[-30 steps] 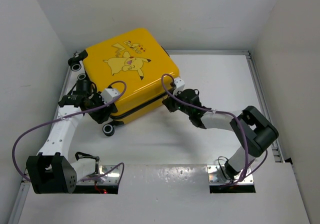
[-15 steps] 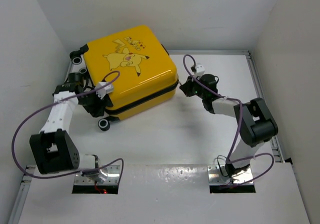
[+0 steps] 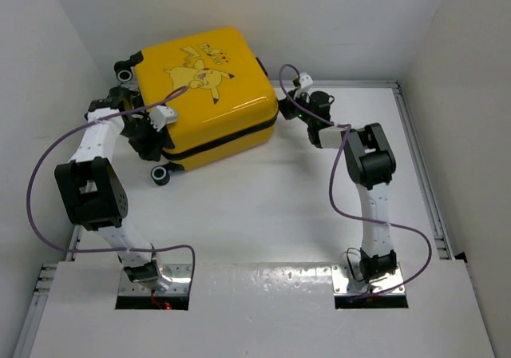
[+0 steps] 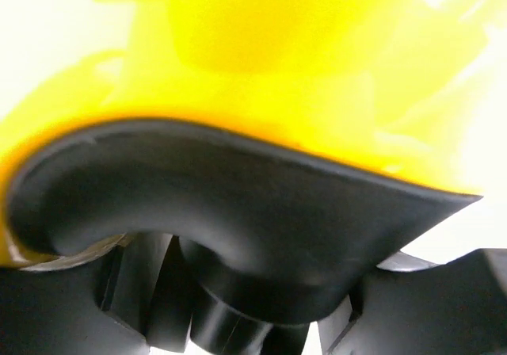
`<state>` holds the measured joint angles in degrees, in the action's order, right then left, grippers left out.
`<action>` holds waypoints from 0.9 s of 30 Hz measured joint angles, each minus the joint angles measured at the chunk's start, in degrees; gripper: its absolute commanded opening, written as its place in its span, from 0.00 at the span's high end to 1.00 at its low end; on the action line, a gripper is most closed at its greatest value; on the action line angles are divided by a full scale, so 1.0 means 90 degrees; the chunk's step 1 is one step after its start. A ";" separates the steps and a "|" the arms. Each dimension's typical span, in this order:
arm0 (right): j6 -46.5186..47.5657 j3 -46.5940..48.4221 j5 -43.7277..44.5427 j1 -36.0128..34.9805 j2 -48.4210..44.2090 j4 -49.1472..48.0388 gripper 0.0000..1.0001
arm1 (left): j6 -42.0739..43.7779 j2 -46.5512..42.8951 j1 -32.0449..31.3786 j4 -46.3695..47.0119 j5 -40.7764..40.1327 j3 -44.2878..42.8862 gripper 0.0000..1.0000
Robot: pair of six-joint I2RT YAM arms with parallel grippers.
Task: Pack the luggage
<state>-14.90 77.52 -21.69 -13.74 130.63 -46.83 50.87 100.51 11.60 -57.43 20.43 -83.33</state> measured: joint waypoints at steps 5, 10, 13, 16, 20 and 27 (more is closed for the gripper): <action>-0.0041 0.1736 0.0158 -0.0049 0.1219 -0.0085 1.00 | -0.0002 0.0437 -0.0032 -0.0770 -0.0296 -0.0743 1.00; -0.0515 0.4082 0.0073 -0.0049 0.2715 0.0051 1.00 | -0.0049 0.0600 -0.0032 -0.1008 -0.0389 -0.0993 1.00; -0.1064 0.5625 0.0112 -0.0090 0.3679 0.0124 1.00 | -0.0066 0.0612 -0.0029 -0.1013 -0.0364 -0.1001 1.00; -0.1528 0.5969 0.0442 -0.0165 0.3932 0.0046 0.85 | -0.0066 0.0612 -0.0015 -0.1010 -0.0316 -0.0998 0.90; -0.2251 0.6251 0.1217 -0.0272 0.4126 0.0012 0.46 | -0.0129 0.0634 0.0019 -0.1008 -0.0187 -0.0996 0.38; -0.4048 0.5241 0.1039 -0.0114 0.3820 -0.0248 0.40 | -0.1389 0.0491 0.0296 -0.0843 0.0699 -0.0787 0.19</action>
<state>-51.33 124.68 -12.34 -14.76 165.01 -49.06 38.37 104.92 14.26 -65.01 26.72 -90.41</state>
